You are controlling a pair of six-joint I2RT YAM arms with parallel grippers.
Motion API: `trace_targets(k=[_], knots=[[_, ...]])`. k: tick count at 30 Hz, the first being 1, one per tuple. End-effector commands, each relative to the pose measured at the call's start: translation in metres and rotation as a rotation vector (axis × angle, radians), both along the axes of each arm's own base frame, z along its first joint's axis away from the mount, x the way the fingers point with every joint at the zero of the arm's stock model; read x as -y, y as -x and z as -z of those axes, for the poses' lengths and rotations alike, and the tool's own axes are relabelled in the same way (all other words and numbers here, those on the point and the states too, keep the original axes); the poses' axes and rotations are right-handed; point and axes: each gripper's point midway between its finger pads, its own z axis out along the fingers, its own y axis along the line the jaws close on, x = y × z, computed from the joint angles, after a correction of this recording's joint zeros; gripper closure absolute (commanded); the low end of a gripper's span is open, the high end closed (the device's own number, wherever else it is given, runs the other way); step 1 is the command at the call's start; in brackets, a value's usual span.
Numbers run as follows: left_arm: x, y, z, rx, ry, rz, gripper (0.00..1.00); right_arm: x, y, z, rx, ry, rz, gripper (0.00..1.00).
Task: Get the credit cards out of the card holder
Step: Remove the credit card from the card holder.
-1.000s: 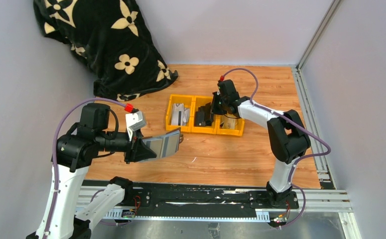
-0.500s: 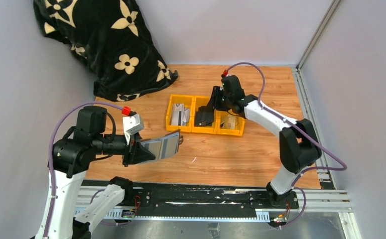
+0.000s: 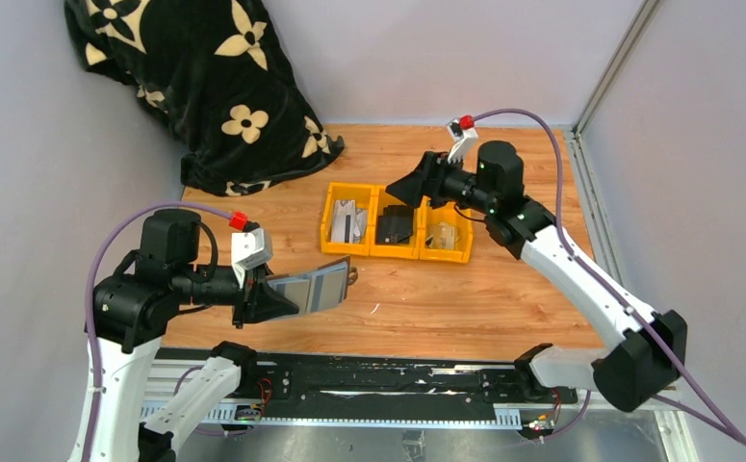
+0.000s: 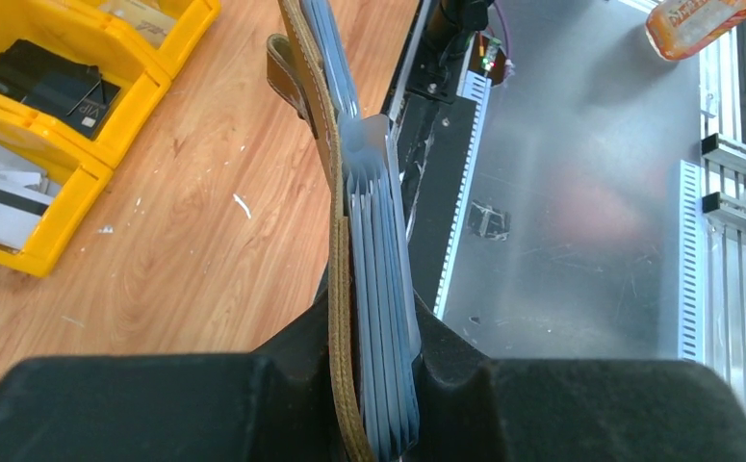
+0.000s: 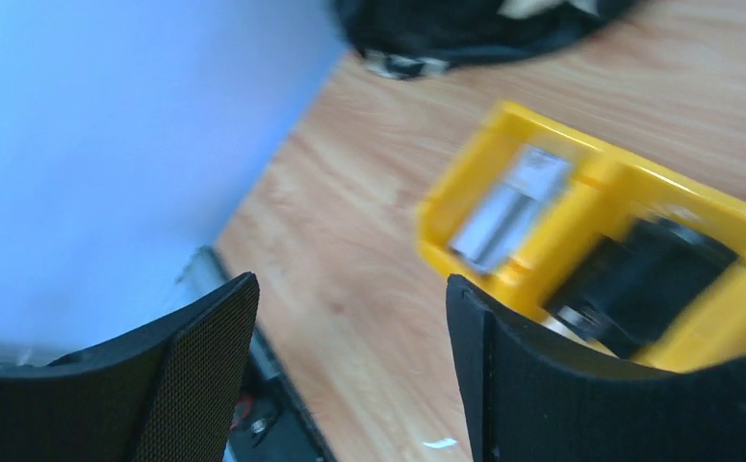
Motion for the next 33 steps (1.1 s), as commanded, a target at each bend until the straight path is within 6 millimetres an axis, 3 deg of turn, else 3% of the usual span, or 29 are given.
trace_targets(k=[1, 4, 6, 9, 11, 15, 19, 24, 33], knots=[[0.005, 0.014, -0.016, 0.051, 0.059, 0.078, 1.0, -0.044, 0.096, -0.097, 0.205, -0.333, -0.503, 0.25], [0.005, 0.015, -0.018, 0.056, 0.062, 0.081, 1.0, -0.061, 0.147, -0.13, 0.265, -0.397, -0.71, 0.23], [0.004, 0.013, -0.016, 0.061, 0.051, 0.072, 1.0, -0.078, 0.188, -0.138, 0.297, -0.395, -0.865, 0.22], [0.003, 0.013, -0.015, 0.069, 0.042, 0.063, 1.0, -0.088, 0.23, -0.147, 0.345, -0.404, -1.013, 0.21], [0.002, 0.013, -0.014, 0.075, 0.039, 0.06, 1.0, -0.091, 0.252, -0.146, 0.374, -0.401, -1.08, 0.21], [0.001, 0.014, -0.014, 0.085, 0.035, 0.059, 1.0, -0.109, 0.276, -0.121, 0.387, -0.274, -1.129, 0.2], [0.002, 0.017, -0.018, 0.091, 0.044, 0.066, 1.0, -0.127, 0.28, -0.098, 0.415, -0.113, -1.105, 0.19], [0.001, 0.023, -0.021, 0.107, 0.052, 0.081, 1.0, -0.138, 0.264, -0.089, 0.486, 0.004, -1.012, 0.21], [0.0, 0.03, -0.024, 0.109, 0.057, 0.089, 1.0, -0.114, 0.232, -0.137, 0.745, 0.058, -0.776, 0.18]])
